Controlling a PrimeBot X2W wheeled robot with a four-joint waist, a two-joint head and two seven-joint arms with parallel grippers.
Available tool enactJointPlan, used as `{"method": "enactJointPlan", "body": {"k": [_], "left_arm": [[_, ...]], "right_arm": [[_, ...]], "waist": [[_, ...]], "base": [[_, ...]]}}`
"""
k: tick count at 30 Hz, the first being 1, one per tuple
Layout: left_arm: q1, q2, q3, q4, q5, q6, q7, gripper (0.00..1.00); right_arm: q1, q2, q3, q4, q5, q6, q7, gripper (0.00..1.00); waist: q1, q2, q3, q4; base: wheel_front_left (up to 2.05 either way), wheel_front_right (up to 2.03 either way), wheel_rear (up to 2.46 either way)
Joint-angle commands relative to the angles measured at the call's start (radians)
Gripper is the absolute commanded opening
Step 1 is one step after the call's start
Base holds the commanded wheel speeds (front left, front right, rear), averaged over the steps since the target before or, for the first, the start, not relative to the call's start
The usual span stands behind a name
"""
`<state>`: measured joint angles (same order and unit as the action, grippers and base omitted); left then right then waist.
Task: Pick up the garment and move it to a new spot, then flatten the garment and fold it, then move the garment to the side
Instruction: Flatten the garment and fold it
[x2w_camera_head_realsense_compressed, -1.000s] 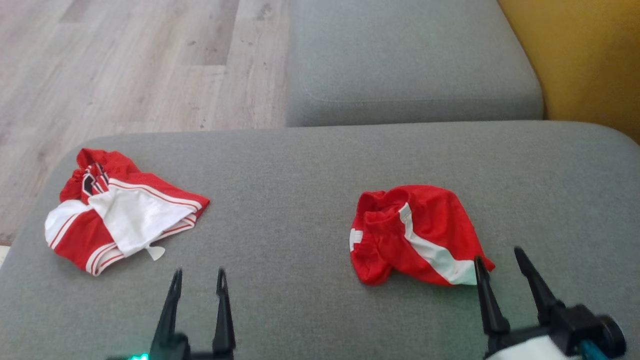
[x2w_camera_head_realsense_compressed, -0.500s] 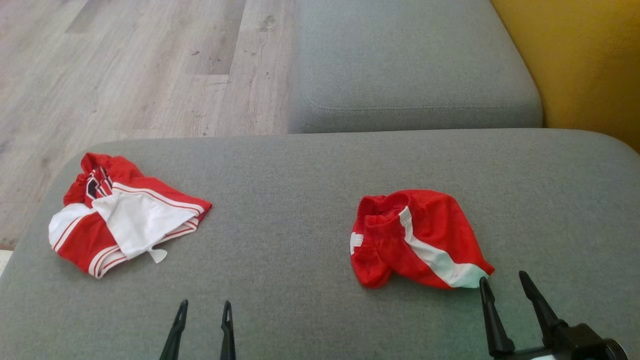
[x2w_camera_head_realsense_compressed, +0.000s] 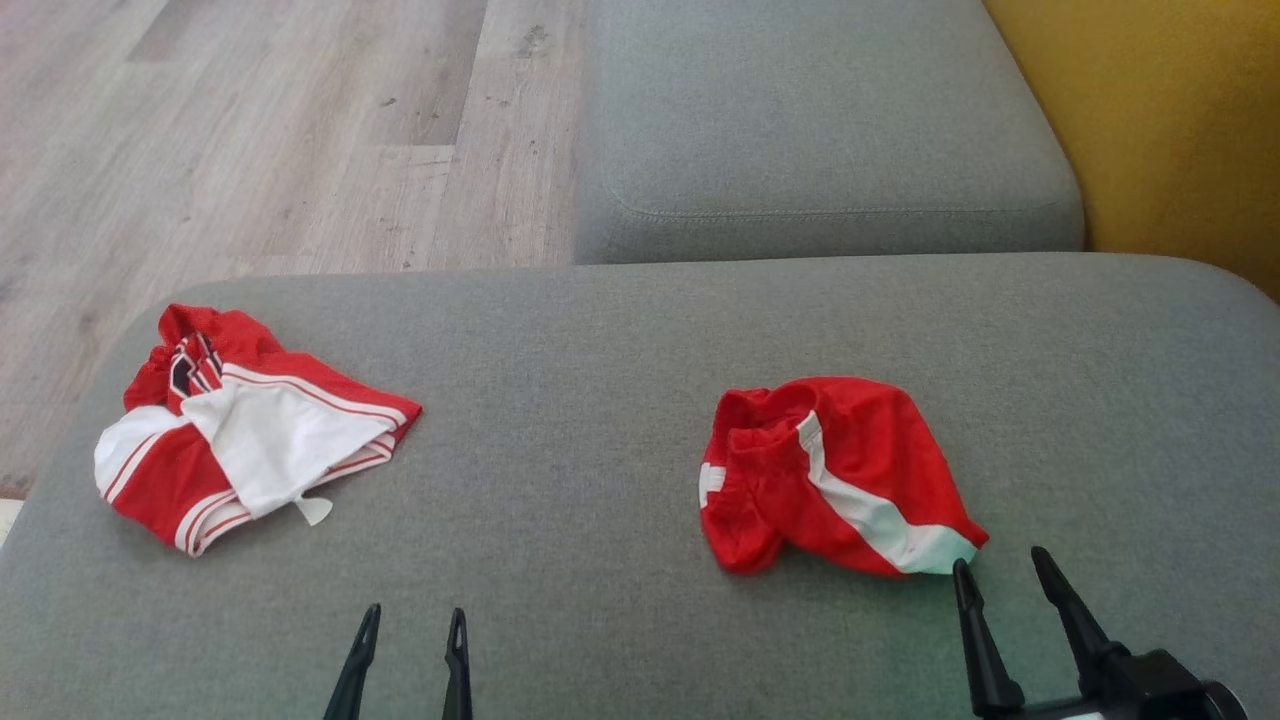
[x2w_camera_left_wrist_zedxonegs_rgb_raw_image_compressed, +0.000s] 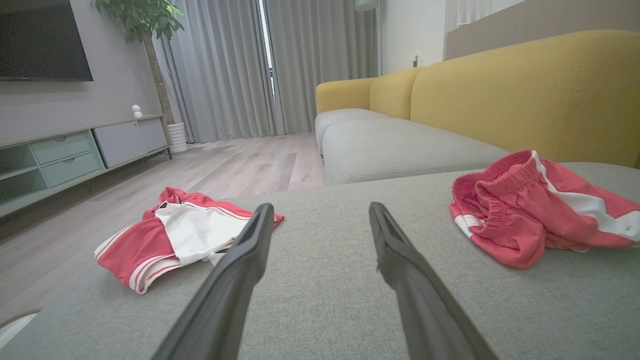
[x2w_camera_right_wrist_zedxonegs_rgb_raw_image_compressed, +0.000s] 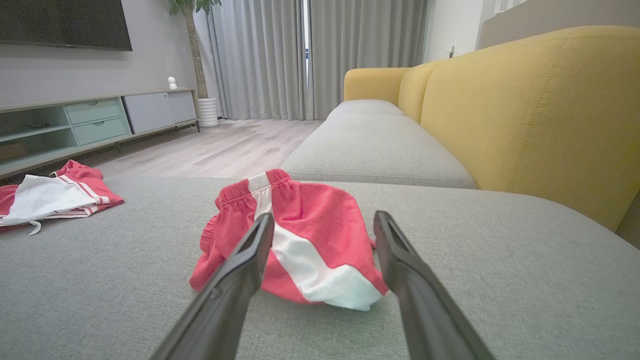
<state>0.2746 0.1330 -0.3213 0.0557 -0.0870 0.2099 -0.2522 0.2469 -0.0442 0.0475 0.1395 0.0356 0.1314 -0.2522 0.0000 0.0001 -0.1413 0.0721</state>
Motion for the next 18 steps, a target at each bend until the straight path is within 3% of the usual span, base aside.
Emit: {"method": "enactJointPlan", "body": {"k": [1, 6, 11, 16, 18], "left_arm": [[-0.050, -0.016, 0.041, -0.025, 0.010, -0.004, -0.010, 1.00], [-0.054, -0.023, 0.045, -0.015, 0.009, -0.019, -0.010, 1.00], [-0.089, -0.042, 0.034, 0.041, -0.051, -0.076, -0.006, 1.00], [-0.187, -0.055, -0.006, 0.067, -0.093, -0.133, 0.103, 1.00], [-0.253, -0.062, -0.047, 0.056, -0.110, -0.175, 0.174, 1.00]], "right_arm": [[-0.038, -0.006, 0.024, -0.026, 0.009, -0.001, -0.010, 1.00], [-0.041, -0.006, 0.027, -0.025, 0.009, -0.001, -0.010, 1.00], [-0.049, -0.006, 0.037, -0.029, 0.001, -0.001, -0.010, 1.00], [-0.061, -0.006, 0.050, -0.037, -0.005, -0.001, -0.010, 1.00], [-0.068, -0.006, 0.058, -0.040, -0.003, -0.001, -0.010, 1.00]], "waist": [[0.0000, -0.0001, 0.000, 0.000], [0.0000, -0.0001, 0.003, -0.001], [0.0000, -0.0001, 0.020, -0.017], [0.0000, -0.0001, 0.048, -0.035], [0.0000, -0.0001, 0.066, -0.047]], "base": [[0.00, 0.00, 0.00], [0.00, 0.00, 0.00], [0.00, 0.00, 0.00], [0.00, 0.00, 0.00], [0.00, 0.00, 0.00]]}}
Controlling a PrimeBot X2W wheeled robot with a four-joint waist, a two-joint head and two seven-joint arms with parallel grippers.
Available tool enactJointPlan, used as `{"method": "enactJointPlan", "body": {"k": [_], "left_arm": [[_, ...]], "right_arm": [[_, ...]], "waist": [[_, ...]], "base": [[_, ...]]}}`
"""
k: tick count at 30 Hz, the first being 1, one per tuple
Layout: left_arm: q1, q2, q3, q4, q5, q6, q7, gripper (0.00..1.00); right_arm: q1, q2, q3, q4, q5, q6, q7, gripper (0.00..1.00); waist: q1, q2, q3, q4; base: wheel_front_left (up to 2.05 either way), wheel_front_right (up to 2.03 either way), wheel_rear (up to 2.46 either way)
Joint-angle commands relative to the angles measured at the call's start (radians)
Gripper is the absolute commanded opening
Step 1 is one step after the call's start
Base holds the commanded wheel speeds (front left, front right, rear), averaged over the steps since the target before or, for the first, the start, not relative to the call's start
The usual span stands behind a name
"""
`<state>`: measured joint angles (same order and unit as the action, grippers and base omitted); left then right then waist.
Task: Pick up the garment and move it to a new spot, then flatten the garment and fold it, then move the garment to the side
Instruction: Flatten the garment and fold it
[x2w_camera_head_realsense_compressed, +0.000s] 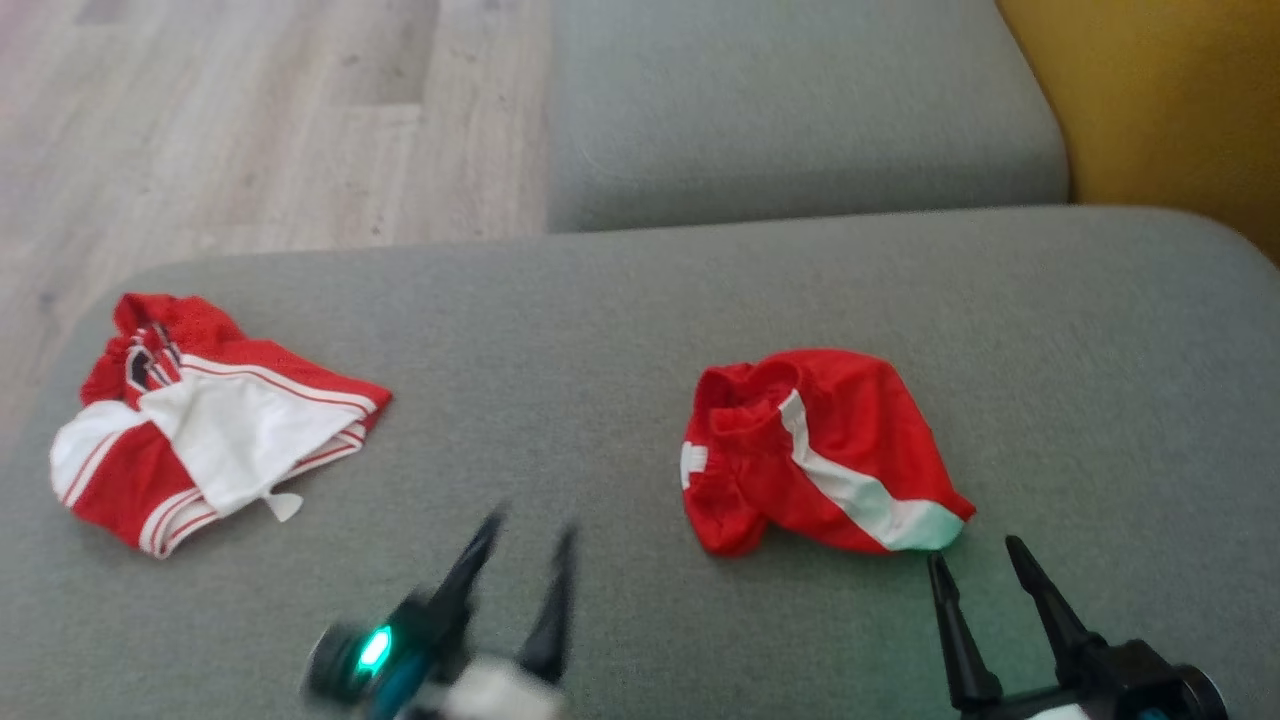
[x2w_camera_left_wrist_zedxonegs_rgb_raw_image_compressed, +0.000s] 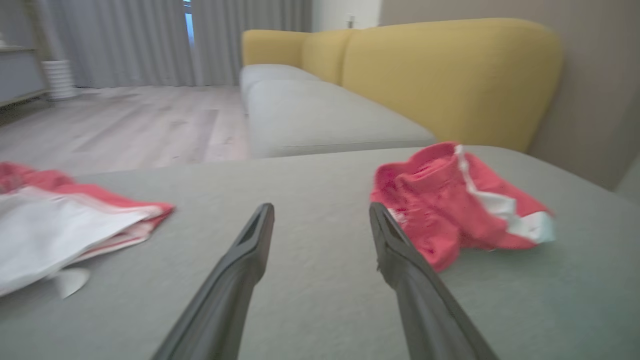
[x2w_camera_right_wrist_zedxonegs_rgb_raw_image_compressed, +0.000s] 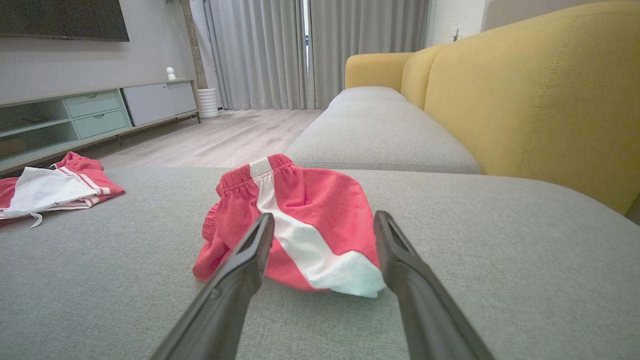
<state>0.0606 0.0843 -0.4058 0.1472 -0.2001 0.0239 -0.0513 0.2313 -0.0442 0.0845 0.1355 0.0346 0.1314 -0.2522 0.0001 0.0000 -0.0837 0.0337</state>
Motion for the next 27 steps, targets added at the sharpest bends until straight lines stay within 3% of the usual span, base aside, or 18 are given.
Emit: {"method": "enactJointPlan", "body": {"k": [1, 9, 19, 27], "left_arm": [[-0.073, -0.017, 0.017, -0.044, -0.003, -0.004, 0.008, 1.00], [-0.349, -0.032, -0.160, -0.019, -0.013, -0.070, 0.232, 1.00], [-0.614, -0.034, -0.308, 0.127, -0.139, -0.010, 0.332, 1.00], [-0.703, -0.034, -0.364, 0.259, -0.159, 0.039, 0.329, 1.00]], "right_arm": [[-0.056, -0.006, 0.025, -0.038, 0.003, -0.001, -0.010, 1.00], [-0.101, -0.006, 0.066, -0.059, 0.008, -0.001, -0.010, 1.00], [-0.167, -0.006, 0.110, -0.047, 0.003, -0.001, -0.010, 1.00], [-0.175, -0.006, 0.115, -0.046, 0.003, -0.001, -0.010, 1.00]], "waist": [[-0.0001, 0.0000, 0.019, -0.015], [-0.0001, 0.0000, 0.126, -0.082], [-0.0001, 0.0000, 0.213, -0.184], [-0.0001, 0.0000, 0.222, -0.241]], "base": [[0.00, 0.00, 0.00], [0.00, 0.00, 0.00], [0.00, 0.00, 0.00], [0.00, 0.00, 0.00]]}}
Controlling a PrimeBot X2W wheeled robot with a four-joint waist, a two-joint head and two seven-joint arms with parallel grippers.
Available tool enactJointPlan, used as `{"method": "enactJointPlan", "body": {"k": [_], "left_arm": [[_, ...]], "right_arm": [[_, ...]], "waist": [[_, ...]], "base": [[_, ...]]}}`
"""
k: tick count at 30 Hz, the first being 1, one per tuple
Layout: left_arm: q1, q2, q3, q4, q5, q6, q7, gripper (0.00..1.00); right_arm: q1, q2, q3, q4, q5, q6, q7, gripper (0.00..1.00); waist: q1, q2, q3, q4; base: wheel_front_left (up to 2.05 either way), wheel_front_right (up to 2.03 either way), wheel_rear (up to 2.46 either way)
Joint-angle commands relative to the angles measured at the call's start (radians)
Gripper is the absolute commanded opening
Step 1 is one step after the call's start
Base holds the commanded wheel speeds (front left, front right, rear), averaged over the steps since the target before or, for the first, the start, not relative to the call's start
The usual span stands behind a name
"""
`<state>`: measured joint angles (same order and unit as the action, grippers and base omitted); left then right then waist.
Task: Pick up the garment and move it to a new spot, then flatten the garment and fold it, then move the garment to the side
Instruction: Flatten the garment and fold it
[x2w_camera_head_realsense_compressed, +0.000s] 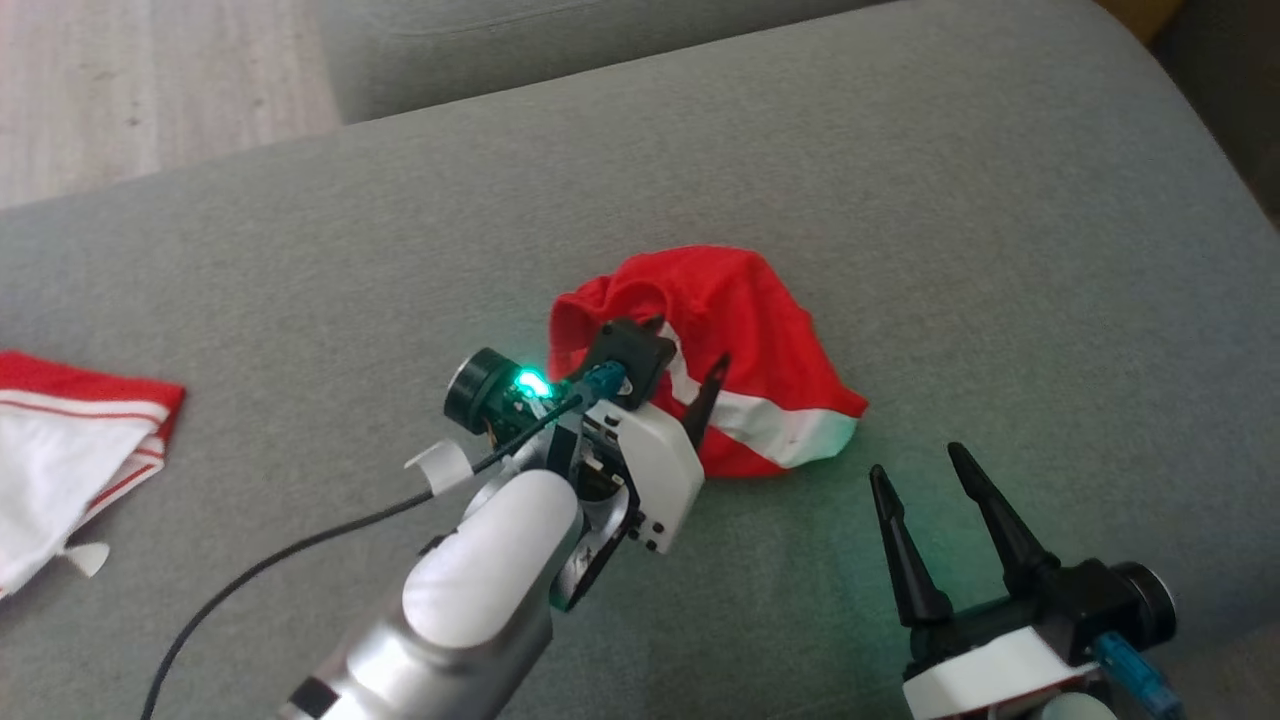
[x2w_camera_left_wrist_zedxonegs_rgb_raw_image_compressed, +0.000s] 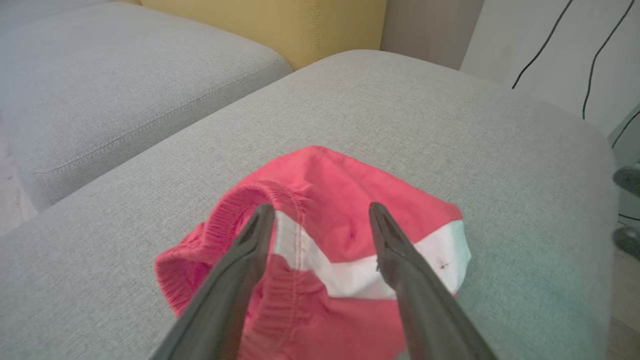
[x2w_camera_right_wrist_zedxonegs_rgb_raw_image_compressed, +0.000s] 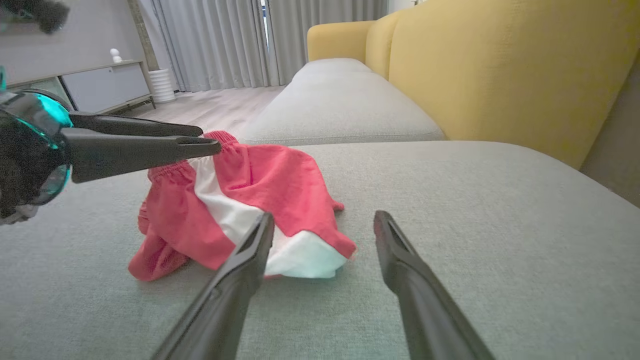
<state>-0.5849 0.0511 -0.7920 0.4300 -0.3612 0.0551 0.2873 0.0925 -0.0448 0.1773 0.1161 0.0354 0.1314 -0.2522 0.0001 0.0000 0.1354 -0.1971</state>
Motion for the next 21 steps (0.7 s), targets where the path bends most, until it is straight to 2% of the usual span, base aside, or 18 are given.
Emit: {"method": "enactJointPlan", "body": {"k": [1, 11, 12, 13, 15, 16, 17, 21], "left_arm": [[-0.062, -0.001, 0.020, -0.011, 0.001, 0.012, -0.014, 1.00], [-0.081, -0.001, 0.002, 0.082, 0.010, 0.062, -0.042, 1.00], [-0.080, -0.001, -0.001, 0.086, 0.008, 0.062, -0.045, 0.86], [-0.080, -0.001, -0.003, 0.089, 0.006, 0.062, -0.048, 0.57], [-0.079, -0.001, -0.008, 0.091, -0.004, 0.058, -0.054, 0.09], [-0.079, -0.001, -0.008, 0.091, -0.004, 0.058, -0.054, 0.09], [-0.079, -0.001, -0.011, 0.091, -0.010, 0.055, -0.056, 0.00], [-0.090, -0.001, -0.024, 0.081, -0.020, 0.035, -0.083, 0.00]], "right_arm": [[-0.035, -0.005, 0.021, -0.026, 0.003, -0.001, -0.010, 1.00], [-0.025, -0.005, 0.023, -0.024, 0.002, -0.001, -0.010, 1.00], [-0.024, -0.005, 0.023, -0.024, 0.003, -0.001, -0.010, 1.00], [-0.023, -0.005, 0.023, -0.024, 0.003, -0.001, -0.010, 1.00], [-0.022, -0.005, 0.023, -0.024, 0.004, -0.001, -0.010, 1.00], [-0.022, -0.005, 0.023, -0.024, 0.004, -0.001, -0.010, 1.00], [-0.023, -0.005, 0.023, -0.025, 0.005, -0.001, -0.010, 1.00], [-0.023, -0.005, 0.024, -0.022, 0.009, -0.001, -0.010, 1.00]], "waist": [[-0.0001, 0.0000, 0.003, -0.014], [-0.0001, 0.0000, -0.008, -0.030], [-0.0001, 0.0000, -0.010, -0.030], [-0.0001, 0.0000, -0.011, -0.030], [-0.0001, 0.0000, -0.013, -0.030], [-0.0001, 0.0000, -0.013, -0.030], [-0.0001, 0.0000, -0.013, -0.031], [-0.0001, 0.0000, -0.023, -0.034]], "base": [[0.00, 0.00, 0.00], [0.00, 0.00, 0.00], [0.00, 0.00, 0.00], [0.00, 0.00, 0.00], [0.00, 0.00, 0.00], [0.00, 0.00, 0.00], [0.00, 0.00, 0.00], [0.00, 0.00, 0.00]]}}
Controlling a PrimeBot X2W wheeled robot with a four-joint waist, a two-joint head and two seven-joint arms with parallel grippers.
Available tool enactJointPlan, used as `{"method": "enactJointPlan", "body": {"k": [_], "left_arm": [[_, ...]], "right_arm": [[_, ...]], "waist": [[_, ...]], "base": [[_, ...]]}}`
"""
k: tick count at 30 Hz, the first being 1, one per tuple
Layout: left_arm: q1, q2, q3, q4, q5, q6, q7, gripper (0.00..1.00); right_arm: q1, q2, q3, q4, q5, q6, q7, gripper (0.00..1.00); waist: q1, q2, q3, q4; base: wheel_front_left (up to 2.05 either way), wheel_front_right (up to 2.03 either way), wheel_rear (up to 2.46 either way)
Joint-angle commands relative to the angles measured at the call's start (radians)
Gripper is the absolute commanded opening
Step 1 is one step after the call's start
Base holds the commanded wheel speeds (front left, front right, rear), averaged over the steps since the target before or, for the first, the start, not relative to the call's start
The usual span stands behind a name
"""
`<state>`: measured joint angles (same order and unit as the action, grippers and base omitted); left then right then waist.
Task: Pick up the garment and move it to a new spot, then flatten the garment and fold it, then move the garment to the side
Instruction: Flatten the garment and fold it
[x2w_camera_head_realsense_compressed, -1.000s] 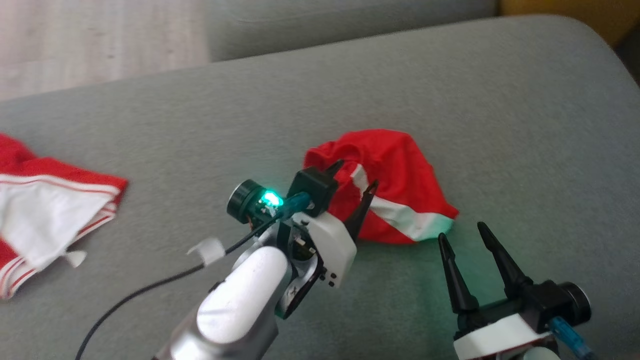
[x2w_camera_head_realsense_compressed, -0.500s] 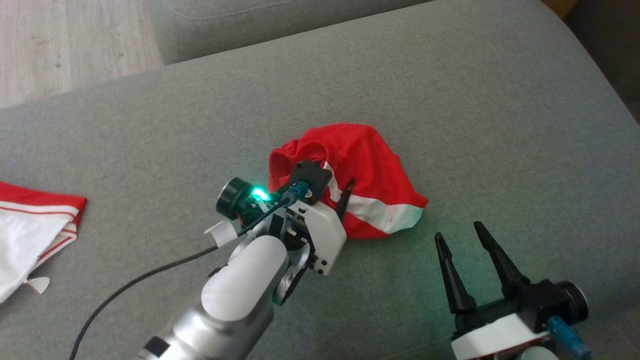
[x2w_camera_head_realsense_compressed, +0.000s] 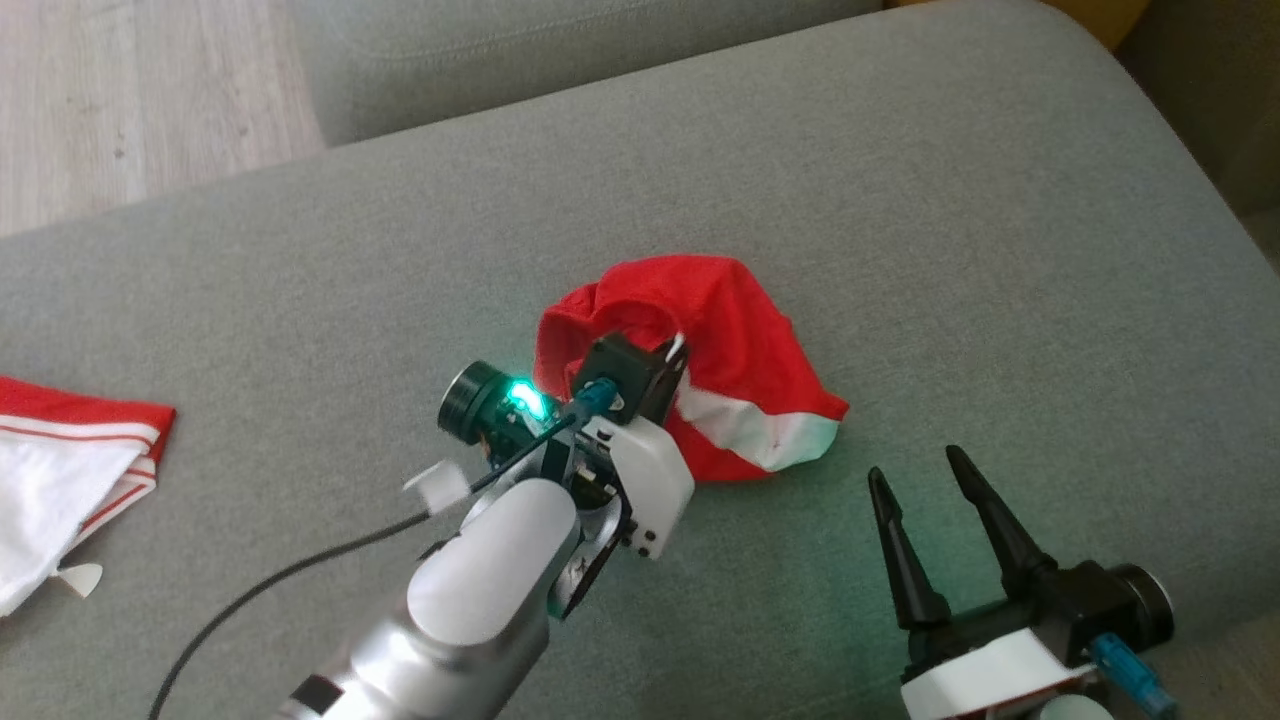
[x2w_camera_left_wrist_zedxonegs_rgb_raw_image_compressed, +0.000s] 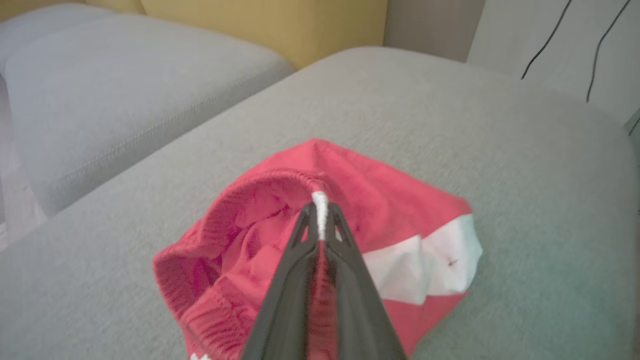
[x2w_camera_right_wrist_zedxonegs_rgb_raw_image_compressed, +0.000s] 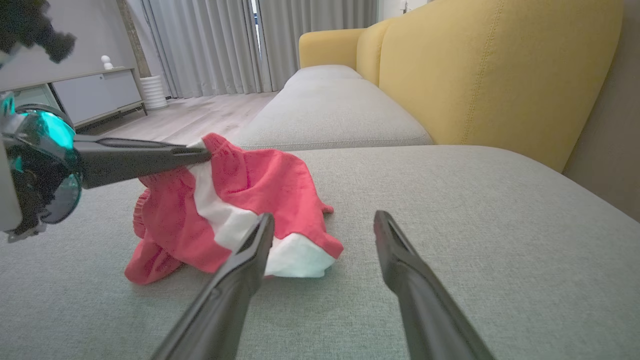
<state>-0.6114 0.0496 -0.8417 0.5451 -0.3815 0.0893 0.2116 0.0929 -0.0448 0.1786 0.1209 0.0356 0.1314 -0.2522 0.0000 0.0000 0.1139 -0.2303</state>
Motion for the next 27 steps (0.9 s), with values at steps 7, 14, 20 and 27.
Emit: {"method": "enactJointPlan", "body": {"k": [7, 14, 20, 27], "left_arm": [[-0.115, 0.001, 0.061, -0.125, -0.145, -0.079, -0.123, 0.00], [-0.306, 0.001, 0.100, -0.163, -0.202, -0.113, -0.130, 0.00], [-0.422, 0.001, 0.156, -0.179, -0.247, -0.116, -0.163, 0.00], [-0.230, 0.077, 0.162, -0.163, -0.248, -0.067, -0.229, 0.00]], "right_arm": [[-0.029, -0.005, 0.043, -0.022, 0.029, -0.001, -0.010, 1.00], [-0.006, -0.005, 0.039, -0.015, 0.048, -0.001, -0.010, 1.00], [0.007, -0.005, 0.027, -0.023, 0.051, -0.001, -0.010, 1.00], [0.020, -0.005, 0.006, -0.040, 0.052, -0.001, -0.010, 1.00]], "waist": [[0.0000, 0.0000, -0.061, -0.047], [0.0000, 0.0000, -0.130, -0.083], [0.0000, 0.0000, -0.152, -0.068], [0.0000, 0.0000, -0.142, -0.011]], "base": [[0.00, 0.00, 0.00], [0.00, 0.00, 0.00], [0.00, 0.00, 0.00], [0.00, 0.00, 0.00]]}}
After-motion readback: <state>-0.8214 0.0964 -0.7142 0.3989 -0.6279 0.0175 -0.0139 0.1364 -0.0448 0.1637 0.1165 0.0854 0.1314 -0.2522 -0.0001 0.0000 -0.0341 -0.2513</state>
